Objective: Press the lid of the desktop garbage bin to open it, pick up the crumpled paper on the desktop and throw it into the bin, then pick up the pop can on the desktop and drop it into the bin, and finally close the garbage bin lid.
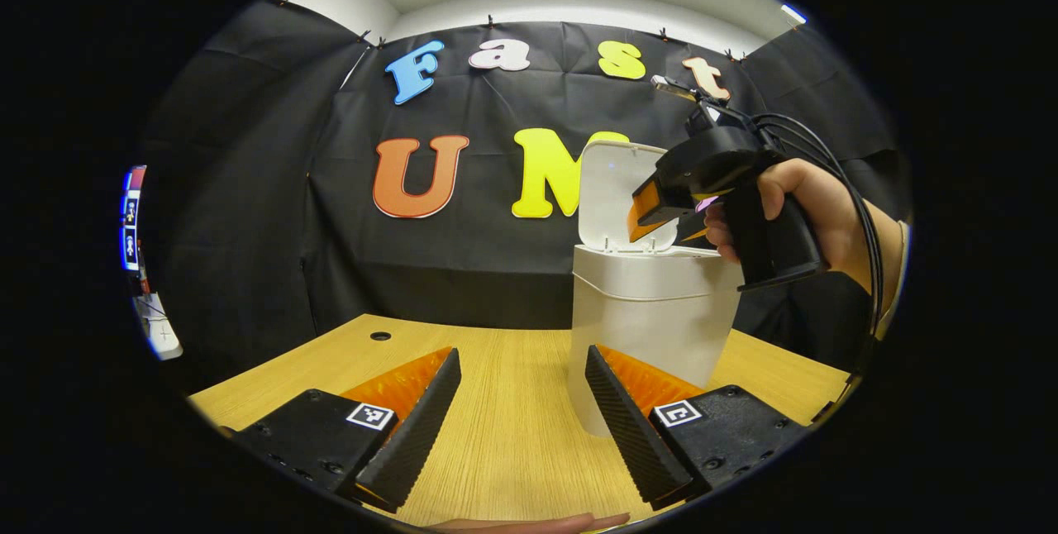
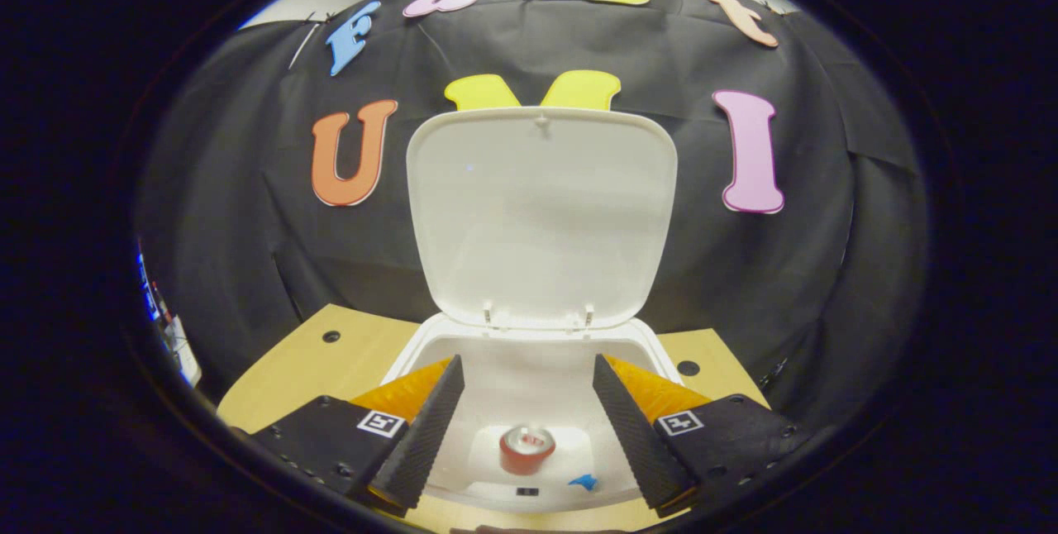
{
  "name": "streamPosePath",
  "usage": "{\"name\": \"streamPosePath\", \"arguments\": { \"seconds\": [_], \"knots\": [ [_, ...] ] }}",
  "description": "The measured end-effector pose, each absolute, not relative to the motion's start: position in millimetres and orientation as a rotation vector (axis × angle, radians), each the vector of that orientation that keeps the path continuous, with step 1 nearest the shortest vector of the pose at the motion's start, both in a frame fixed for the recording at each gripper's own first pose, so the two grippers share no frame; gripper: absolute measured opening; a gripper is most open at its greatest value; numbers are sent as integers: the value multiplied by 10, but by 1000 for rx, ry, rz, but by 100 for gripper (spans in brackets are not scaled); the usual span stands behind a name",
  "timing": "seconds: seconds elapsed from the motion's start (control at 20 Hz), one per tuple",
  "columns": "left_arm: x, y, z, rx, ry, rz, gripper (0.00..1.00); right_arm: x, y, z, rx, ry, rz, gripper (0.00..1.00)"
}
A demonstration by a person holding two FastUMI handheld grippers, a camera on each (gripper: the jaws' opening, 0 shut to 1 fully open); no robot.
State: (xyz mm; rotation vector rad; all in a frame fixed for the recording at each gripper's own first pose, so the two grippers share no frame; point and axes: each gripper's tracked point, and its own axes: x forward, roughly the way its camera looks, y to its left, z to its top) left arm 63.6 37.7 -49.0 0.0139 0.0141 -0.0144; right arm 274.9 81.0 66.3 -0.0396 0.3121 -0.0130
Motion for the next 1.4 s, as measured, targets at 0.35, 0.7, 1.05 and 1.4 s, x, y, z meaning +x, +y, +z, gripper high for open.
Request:
{"name": "streamPosePath", "arguments": {
  "seconds": [0.35, 0.7, 1.05, 1.4],
  "knots": [
    [627, 418, -495, 9, 20, -5, 98, 2558, 871, 1356, -33, 162, 40, 95],
    [672, 427, -567, 12, 49, 2, 98, 2642, 935, 2262, -61, -50, 49, 94],
    [679, 627, -546, -20, 51, 49, 98, 3181, 918, 2652, -45, -124, -23, 93],
    [688, 590, -551, -26, 45, 22, 98, 3549, 865, 2416, -85, -24, -69, 94]
  ]
}}
